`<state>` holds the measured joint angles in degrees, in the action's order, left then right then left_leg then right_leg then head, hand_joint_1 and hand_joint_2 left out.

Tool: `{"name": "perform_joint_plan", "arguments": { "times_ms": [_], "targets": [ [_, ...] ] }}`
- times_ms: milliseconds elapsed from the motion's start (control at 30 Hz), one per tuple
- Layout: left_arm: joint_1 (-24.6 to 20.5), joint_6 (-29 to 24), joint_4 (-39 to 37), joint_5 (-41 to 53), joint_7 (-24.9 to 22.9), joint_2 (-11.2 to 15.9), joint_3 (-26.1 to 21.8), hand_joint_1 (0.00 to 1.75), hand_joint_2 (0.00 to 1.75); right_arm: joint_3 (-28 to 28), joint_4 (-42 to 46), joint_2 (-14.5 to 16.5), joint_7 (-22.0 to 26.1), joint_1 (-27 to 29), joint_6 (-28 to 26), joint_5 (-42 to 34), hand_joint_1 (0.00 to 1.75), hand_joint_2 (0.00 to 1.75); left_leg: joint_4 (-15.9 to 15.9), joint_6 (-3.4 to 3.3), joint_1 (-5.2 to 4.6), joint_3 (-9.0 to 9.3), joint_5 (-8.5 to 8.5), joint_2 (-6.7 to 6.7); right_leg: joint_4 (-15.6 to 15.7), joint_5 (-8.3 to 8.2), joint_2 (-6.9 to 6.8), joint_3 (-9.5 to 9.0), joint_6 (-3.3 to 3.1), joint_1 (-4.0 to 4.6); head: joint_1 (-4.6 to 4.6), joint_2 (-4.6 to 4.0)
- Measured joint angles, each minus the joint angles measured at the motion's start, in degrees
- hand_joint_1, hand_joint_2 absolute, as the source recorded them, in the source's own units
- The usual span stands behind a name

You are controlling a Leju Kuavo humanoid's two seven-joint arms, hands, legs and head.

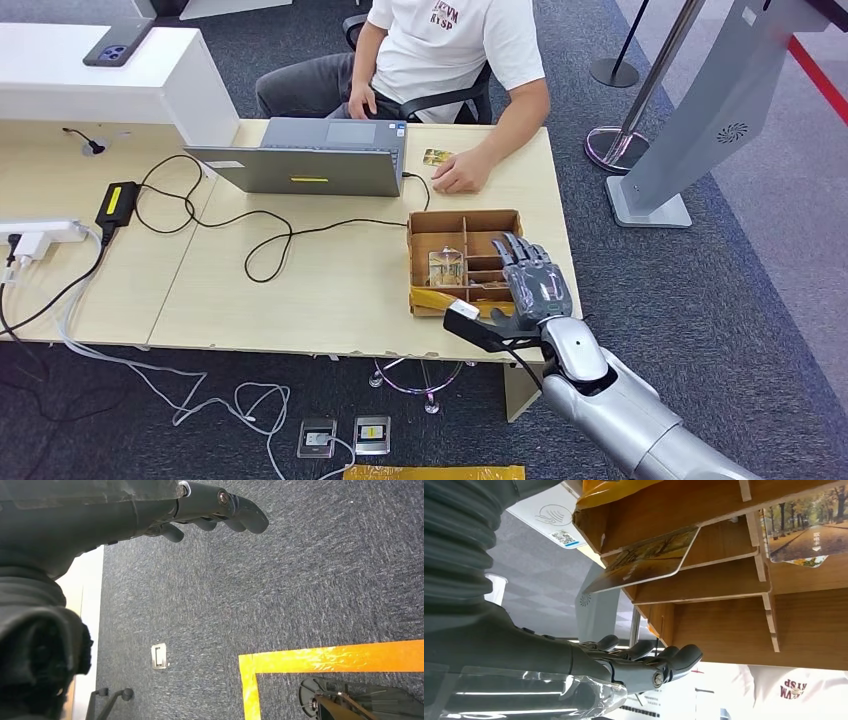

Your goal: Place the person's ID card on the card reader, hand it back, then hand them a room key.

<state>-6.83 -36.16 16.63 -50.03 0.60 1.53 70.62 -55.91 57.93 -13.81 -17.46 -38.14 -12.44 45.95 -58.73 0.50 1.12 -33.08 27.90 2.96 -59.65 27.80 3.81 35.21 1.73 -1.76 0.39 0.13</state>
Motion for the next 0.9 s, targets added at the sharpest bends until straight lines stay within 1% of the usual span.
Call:
{"name": "perform_joint_plan", "arguments": {
  "times_ms": [33, 67, 133, 233, 267, 400, 500, 700, 900],
  "targets": [
    [0.0, 0.0, 0.0, 0.0, 0.0, 0.0, 0.0, 0.00, 0.00, 0.0, -0.1, 0.0, 0.0, 0.0, 0.0, 0.0, 1.17, 1.75, 0.0, 0.00, 0.00, 0.00, 0.00, 0.00, 0.0, 0.00, 0.00, 0.00, 0.00, 0.00, 0.00, 0.00],
    [0.0, 0.0, 0.0, 0.0, 0.0, 0.0, 0.0, 0.00, 0.00, 0.0, -0.2, 0.0, 0.0, 0.0, -0.1, 0.0, 1.53, 1.75, 0.0, 0.00, 0.00, 0.00, 0.00, 0.00, 0.0, 0.00, 0.00, 0.00, 0.00, 0.00, 0.00, 0.01],
    [0.0, 0.0, 0.0, 0.0, 0.1, 0.0, 0.0, 0.00, 0.00, 0.0, -0.5, 0.0, 0.0, 0.0, -0.2, 0.0, 1.57, 1.75, 0.0, 0.00, 0.00, 0.00, 0.00, 0.00, 0.0, 0.00, 0.00, 0.00, 0.00, 0.00, 0.00, 0.01],
    [0.0, 0.0, 0.0, 0.0, 0.1, 0.0, 0.0, 0.00, 0.00, 0.0, -0.7, 0.0, 0.0, 0.0, -0.3, -0.3, 1.68, 1.75, 0.0, 0.00, 0.00, 0.00, 0.00, 0.00, 0.0, 0.00, 0.00, 0.00, 0.00, 0.00, 0.00, 0.01],
    [0.0, 0.0, 0.0, 0.0, 0.1, 0.0, 0.0, 0.00, 0.00, 0.0, -0.8, 0.0, 0.0, 0.0, -0.3, -0.4, 1.70, 1.75, 0.0, 0.00, 0.00, 0.00, 0.00, 0.00, 0.0, 0.00, 0.00, 0.00, 0.00, 0.00, 0.00, 0.01],
    [0.0, -0.1, 0.0, 0.0, 0.1, 0.0, 0.0, 0.00, 0.00, 0.0, -1.1, 0.0, 0.0, 0.0, -0.2, -1.1, 1.61, 1.75, 0.0, 0.00, 0.00, 0.01, 0.00, 0.00, 0.0, 0.00, 0.00, 0.00, 0.00, 0.00, 0.00, 0.01],
    [0.0, -0.3, 0.0, -0.1, 0.1, 0.0, 0.0, 0.00, 0.00, 0.1, -1.2, 0.0, 0.0, 0.1, -0.3, -1.3, 1.58, 1.75, 0.0, 0.00, 0.00, 0.01, 0.00, 0.00, 0.0, 0.00, 0.01, 0.00, 0.00, 0.00, 0.01, 0.01],
    [0.0, -0.5, 0.0, 0.3, 0.1, 0.0, 0.0, 0.00, 0.00, 0.5, -1.2, -0.2, -0.4, 0.2, -0.3, -1.1, 1.57, 1.75, 0.0, 0.00, 0.00, 0.02, 0.00, -0.01, 0.0, 0.00, 0.01, 0.00, 0.00, 0.00, 0.01, 0.00],
    [0.0, -0.7, 0.0, 0.7, 0.1, -0.1, 0.1, 0.00, 0.00, 1.3, -1.2, -0.4, -0.6, 0.4, -0.5, -0.5, 1.63, 1.75, 0.0, 0.00, 0.00, 0.03, 0.00, -0.01, 0.0, 0.00, 0.01, 0.00, 0.00, 0.00, 0.01, 0.01]
  ]
}}
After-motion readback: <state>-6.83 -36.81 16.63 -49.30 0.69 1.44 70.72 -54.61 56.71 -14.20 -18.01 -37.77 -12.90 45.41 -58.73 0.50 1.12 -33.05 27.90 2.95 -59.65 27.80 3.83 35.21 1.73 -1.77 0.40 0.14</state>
